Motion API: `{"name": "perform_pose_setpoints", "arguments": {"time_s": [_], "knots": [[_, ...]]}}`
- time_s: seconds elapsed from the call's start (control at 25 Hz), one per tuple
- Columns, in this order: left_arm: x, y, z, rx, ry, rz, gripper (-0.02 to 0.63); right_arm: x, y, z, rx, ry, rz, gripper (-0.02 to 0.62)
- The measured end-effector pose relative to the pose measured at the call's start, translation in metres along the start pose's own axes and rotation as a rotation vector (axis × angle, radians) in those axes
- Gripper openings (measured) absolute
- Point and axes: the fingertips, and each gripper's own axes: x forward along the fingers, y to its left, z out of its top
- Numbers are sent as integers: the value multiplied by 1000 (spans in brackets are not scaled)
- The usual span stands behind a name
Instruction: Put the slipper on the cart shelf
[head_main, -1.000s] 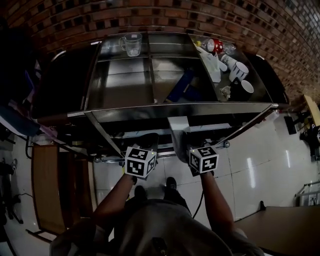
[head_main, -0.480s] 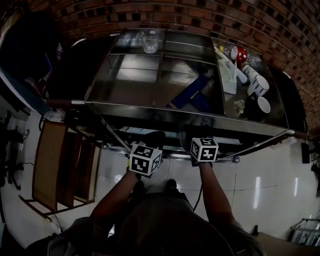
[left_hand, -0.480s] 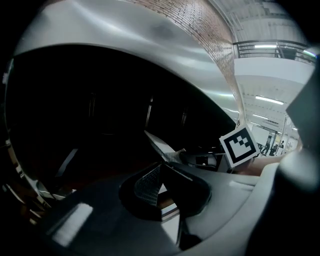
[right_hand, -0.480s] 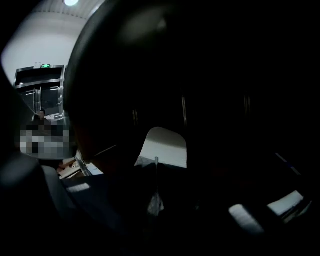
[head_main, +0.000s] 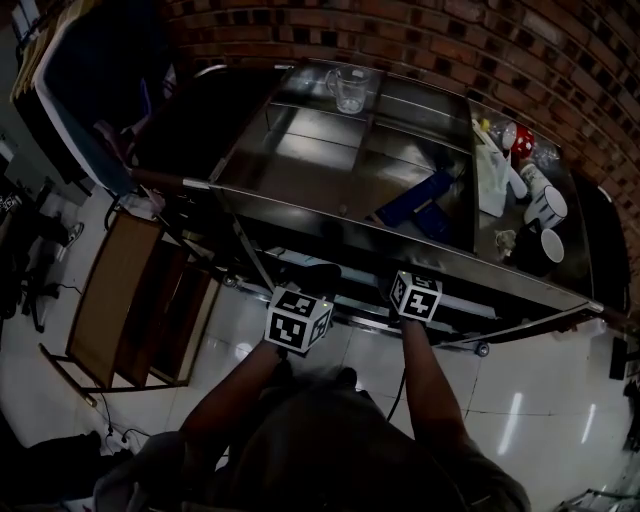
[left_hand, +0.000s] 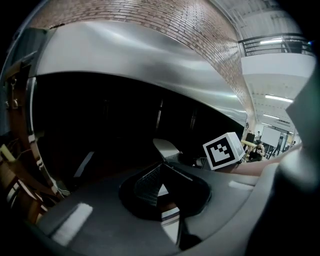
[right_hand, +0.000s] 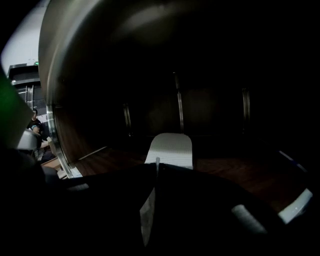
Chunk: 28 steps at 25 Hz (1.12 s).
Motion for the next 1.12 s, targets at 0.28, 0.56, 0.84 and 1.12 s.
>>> {"name": "perform_pose_setpoints", "arguments": {"time_s": [0.28,0.56,0.84,1.12], "knots": [[-13,7,1,6,-8,-6,8,-16,12,10,-13,-54,35,81],[-18,3,3,-2,-11,-48,8,-61,40,18,-19,-100,75,81],[-26,3,11,-9,-27,-63,8,-100,80,31,25,-126,198,6],[-46,8,32,-5,-74,-59,8,-126,145,56,6,-146,407,0]]}}
